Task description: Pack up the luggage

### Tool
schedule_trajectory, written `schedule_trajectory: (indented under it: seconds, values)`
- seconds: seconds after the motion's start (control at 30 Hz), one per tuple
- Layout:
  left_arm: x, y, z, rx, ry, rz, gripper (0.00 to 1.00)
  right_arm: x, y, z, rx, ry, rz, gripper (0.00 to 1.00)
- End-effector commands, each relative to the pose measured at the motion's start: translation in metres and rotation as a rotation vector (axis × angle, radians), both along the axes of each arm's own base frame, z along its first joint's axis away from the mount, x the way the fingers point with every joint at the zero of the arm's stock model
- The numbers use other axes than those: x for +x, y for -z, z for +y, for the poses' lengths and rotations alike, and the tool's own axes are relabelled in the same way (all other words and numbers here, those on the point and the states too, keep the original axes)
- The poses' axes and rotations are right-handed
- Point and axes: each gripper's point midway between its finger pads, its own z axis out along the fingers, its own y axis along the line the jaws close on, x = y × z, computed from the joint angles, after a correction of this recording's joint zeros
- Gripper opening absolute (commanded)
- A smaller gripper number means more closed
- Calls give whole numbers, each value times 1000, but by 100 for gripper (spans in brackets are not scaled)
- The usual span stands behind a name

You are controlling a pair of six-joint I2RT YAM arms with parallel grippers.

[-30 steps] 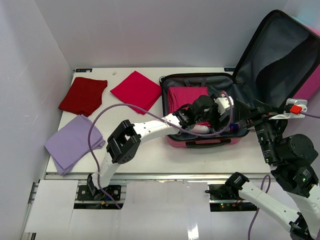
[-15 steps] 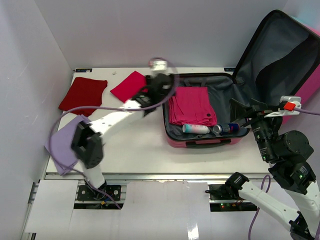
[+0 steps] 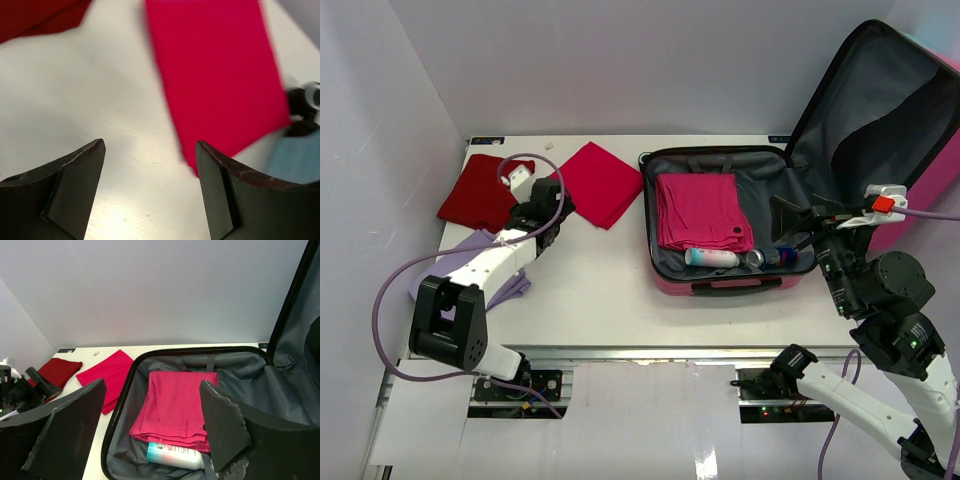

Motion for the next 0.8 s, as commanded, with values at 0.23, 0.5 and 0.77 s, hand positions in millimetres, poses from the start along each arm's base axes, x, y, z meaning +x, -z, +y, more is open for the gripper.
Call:
schedule_trajectory:
  seconds: [0.23, 0.5, 0.77]
  values:
    - [-91, 72, 134, -146, -727, 262, 76, -5, -20, -1, 24, -17, -46, 82]
    - [-119, 111, 140, -90, -833, 391, 70, 0, -16, 5, 7, -22, -32, 82]
    - [-146, 131, 136, 2, -861, 553, 56, 1, -15, 7, 2, -24, -27, 82]
